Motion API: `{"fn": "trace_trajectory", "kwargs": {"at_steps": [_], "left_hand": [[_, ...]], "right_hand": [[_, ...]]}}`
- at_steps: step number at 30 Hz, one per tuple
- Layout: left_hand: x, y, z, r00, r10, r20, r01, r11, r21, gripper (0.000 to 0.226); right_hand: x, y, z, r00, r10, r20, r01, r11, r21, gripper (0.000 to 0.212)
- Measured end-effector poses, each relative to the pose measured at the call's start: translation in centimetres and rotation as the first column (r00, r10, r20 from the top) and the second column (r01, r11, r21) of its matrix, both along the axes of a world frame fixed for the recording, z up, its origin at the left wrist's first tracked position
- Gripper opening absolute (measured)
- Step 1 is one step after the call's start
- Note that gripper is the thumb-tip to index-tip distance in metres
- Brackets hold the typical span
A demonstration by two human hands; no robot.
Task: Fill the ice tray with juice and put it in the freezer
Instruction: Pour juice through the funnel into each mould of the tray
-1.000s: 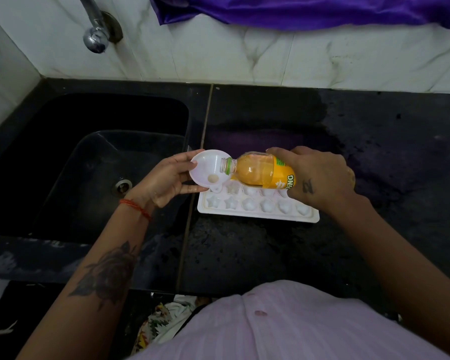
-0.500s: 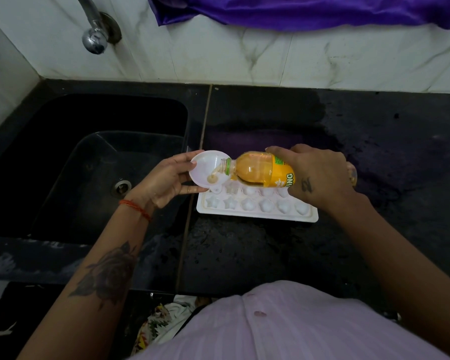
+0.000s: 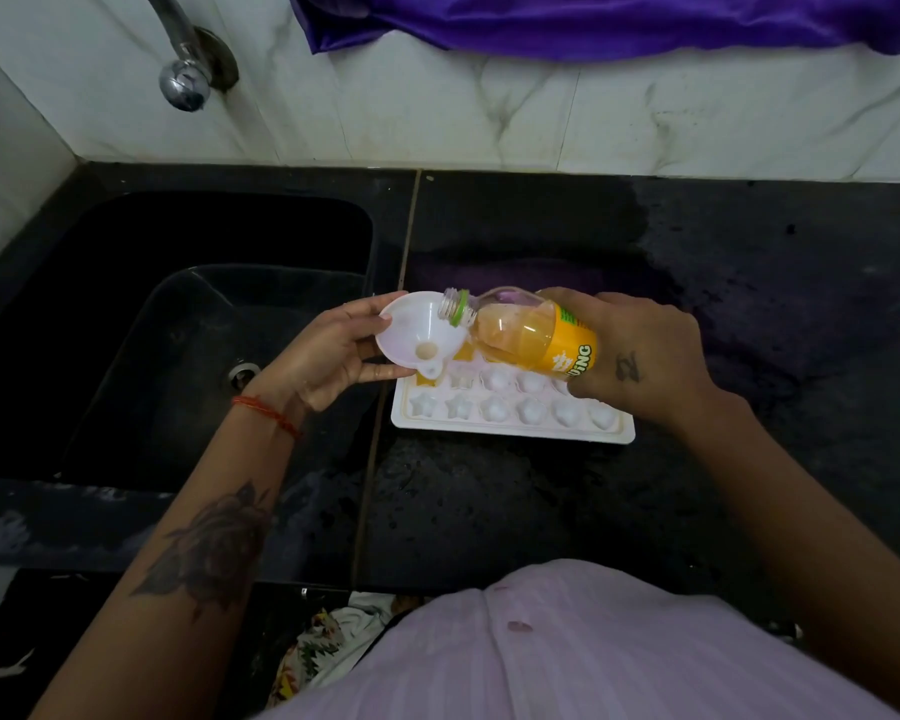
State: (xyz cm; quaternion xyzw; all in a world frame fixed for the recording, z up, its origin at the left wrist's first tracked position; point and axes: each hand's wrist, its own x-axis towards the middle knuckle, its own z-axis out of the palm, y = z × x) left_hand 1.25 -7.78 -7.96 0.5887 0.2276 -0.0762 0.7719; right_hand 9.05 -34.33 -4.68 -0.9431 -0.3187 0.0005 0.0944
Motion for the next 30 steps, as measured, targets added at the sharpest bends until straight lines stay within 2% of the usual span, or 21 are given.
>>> {"fn": "trace_trajectory", "kwargs": {"at_steps": [4, 11, 18, 30], "left_hand": [[0.5, -0.6, 0.1, 1.000, -0.022, 0.009, 0.022, 0.999, -0.028, 0.029], [1.2, -1.4, -0.6, 0.996, -0.090, -0.006, 0.090, 0.995, -0.032, 0.029], [1.5, -1.5, -0.8, 0.993, -0.115, -0.016, 0.115, 0.993, -0.007, 0.029], [1.9, -1.5, -1.1, 0.988, -0.155, -0.021, 0.156, 0.988, 0.016, 0.027]], "right_hand": [[-0.2, -1.0, 0.2, 1.000, -0.023, -0.009, 0.023, 0.999, 0.034, 0.083], [-0.4, -2.4, -0.2, 0.997, -0.071, 0.033, 0.073, 0.996, -0.051, 0.080], [-0.5, -2.9, -0.1, 0.994, -0.057, 0.089, 0.067, 0.991, -0.116, 0.076], [0.1, -2.8, -0.1, 0.989, -0.024, 0.146, 0.045, 0.989, -0.140, 0.076]]}}
